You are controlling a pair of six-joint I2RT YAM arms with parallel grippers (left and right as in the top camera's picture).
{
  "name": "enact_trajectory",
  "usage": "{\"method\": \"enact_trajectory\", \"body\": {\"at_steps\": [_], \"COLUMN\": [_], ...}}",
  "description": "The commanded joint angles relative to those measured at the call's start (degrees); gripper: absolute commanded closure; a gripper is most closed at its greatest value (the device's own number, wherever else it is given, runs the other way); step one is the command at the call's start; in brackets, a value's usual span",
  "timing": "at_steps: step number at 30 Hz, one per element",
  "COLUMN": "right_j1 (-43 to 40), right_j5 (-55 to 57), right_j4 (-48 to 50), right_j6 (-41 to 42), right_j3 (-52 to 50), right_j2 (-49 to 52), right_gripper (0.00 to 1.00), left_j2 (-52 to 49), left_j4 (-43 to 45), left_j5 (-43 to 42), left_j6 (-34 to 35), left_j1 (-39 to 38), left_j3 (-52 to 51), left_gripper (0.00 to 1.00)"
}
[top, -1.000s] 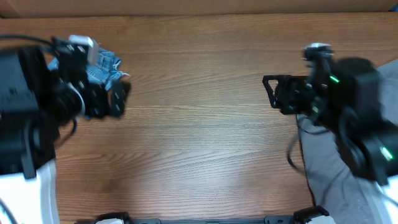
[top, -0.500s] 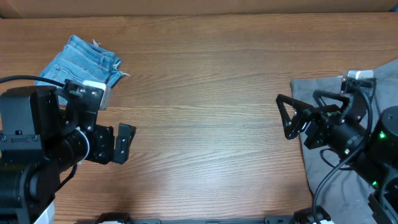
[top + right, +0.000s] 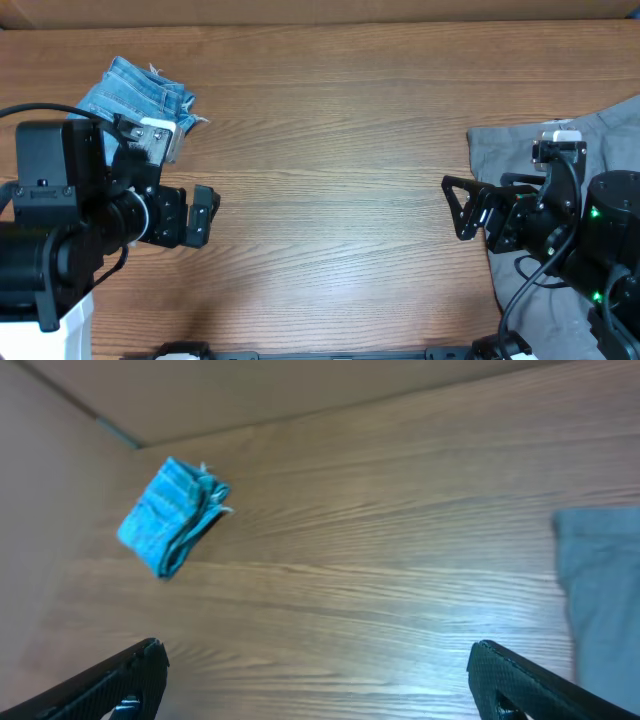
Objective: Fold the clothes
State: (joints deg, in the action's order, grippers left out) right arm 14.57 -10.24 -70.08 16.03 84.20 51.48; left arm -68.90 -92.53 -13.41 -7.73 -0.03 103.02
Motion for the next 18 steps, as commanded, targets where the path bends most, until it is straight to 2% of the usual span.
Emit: {"method": "enact_trajectory", "body": {"at_steps": [1, 6, 12, 18], "right_j1": [-0.1, -3.1, -9.0, -9.5], "right_j5": [4.7, 5.2, 5.3, 4.7], "right_j4": [0.8, 14.1, 25.1, 32.5], "right_j6": [-2.1, -15.1, -15.7, -16.7], "right_j3": [0.7, -4.9, -22.7, -41.7], "right_j2": [-0.3, -3.8, -15.7, -26.9], "right_gripper": [0.0, 0.0, 0.0, 0.0], "left_j2": [-0.9, -1.9, -2.6, -3.3], "left_j4": [0.2, 0.2, 0.2, 0.2], "left_j5": [0.4, 0.4, 0.4, 0.4], "left_j6": [-0.9, -0.9, -0.9, -0.9], "left_j1": [-0.4, -0.4, -0.4, -0.4], "left_j3": [0.3, 0.3, 0.3, 0.3], "left_gripper": [0.0, 0.0, 0.0, 0.0]}}
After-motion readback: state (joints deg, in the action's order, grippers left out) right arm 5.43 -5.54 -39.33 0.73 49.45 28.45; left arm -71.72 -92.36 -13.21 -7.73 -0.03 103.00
